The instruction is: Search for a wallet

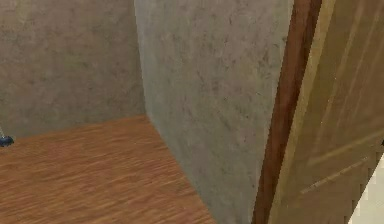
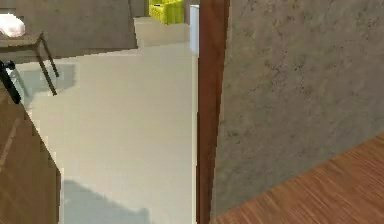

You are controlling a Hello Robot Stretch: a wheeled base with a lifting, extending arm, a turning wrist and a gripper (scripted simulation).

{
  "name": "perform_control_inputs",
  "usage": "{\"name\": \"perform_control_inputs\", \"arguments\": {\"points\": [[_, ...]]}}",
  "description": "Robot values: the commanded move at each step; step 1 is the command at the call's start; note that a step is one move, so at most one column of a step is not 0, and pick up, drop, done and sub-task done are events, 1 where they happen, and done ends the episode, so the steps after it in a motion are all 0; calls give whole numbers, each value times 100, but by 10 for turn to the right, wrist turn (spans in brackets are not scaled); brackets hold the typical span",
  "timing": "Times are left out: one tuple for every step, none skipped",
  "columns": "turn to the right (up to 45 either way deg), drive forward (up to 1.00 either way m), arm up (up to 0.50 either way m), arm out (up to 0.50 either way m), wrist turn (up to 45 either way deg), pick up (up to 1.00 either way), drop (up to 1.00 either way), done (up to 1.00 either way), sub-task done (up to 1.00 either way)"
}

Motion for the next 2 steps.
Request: {"name": "perform_control_inputs", "arguments": {"points": [[450, 0, 0, 0, 0, 0, 0, 0, 0], [240, 0, 0, 0, 0, 0, 0, 0, 0]]}}
